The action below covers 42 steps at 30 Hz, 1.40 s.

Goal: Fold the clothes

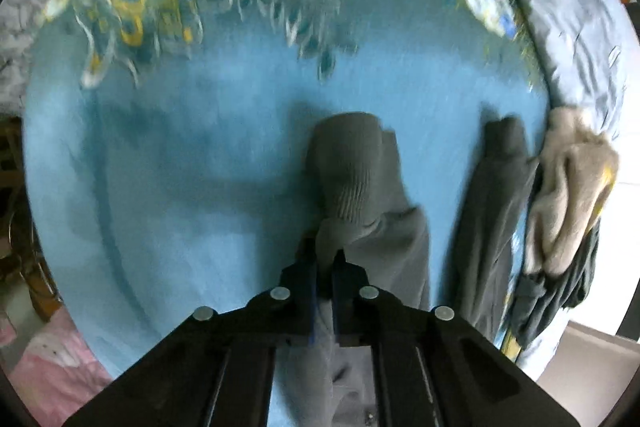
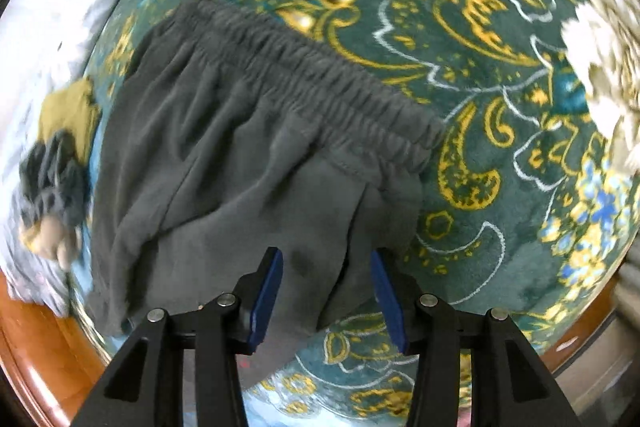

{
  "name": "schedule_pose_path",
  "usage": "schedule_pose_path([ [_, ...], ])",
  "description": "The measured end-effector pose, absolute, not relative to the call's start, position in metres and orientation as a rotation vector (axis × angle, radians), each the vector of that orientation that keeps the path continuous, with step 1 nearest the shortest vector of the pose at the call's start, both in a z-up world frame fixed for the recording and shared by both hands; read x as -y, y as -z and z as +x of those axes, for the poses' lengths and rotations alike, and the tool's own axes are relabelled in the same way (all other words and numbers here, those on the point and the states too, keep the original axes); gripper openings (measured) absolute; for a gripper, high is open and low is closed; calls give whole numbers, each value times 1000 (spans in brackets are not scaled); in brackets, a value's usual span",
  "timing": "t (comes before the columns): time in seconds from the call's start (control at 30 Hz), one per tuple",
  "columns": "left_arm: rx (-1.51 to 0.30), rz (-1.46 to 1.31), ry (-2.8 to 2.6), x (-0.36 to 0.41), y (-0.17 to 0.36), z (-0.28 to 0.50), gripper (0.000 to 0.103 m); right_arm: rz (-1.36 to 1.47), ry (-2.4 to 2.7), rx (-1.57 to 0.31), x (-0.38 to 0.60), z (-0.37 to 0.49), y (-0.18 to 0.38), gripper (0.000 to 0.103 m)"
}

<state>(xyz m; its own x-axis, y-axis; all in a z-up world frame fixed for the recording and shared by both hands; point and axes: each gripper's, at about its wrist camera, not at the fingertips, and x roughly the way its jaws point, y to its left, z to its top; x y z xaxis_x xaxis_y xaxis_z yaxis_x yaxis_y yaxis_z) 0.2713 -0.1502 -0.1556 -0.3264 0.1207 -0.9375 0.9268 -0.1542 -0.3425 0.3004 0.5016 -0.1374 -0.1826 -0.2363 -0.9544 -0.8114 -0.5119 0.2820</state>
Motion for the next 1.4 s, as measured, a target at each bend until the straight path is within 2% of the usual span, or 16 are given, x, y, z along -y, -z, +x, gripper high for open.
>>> schedule_pose_path([
  [0.13,-1399,1230,1563,155,154,281,4,-1565,-1760,-1253,-509,309,136,50],
  [0.3,-1413,1249,1531,158,160,308,4,-1419,-1754,-1396,-521,334,132,50],
  [0.57,-1403,1262,1573,159,148,290,4,-1463,-1772,-1348,-519,328,130,50],
  [0.77,-1408,1277,1578,158,138,295,4,-1471,-1749,-1324,-519,355,121,50],
  [0.9,-1412,1287,1565,160,142,291,4,-1436,-1643,-1427,-524,366,141,49],
  [0.97,-1413,1295,1568,161,140,289,4,-1407,-1606,-1473,-524,366,147,43],
  [1.07,-1428,1302,1580,163,134,286,4,-1397,-1557,-1539,-522,363,151,22],
  [1.1,-1432,1303,1591,164,132,283,4,-1401,-1540,-1555,-521,363,150,9],
  [1.13,-1436,1304,1603,165,129,280,4,-1409,-1531,-1549,-519,361,146,5],
  [1.4,-1302,1414,1712,175,90,262,4,-1404,-1663,-1469,-505,368,70,5],
])
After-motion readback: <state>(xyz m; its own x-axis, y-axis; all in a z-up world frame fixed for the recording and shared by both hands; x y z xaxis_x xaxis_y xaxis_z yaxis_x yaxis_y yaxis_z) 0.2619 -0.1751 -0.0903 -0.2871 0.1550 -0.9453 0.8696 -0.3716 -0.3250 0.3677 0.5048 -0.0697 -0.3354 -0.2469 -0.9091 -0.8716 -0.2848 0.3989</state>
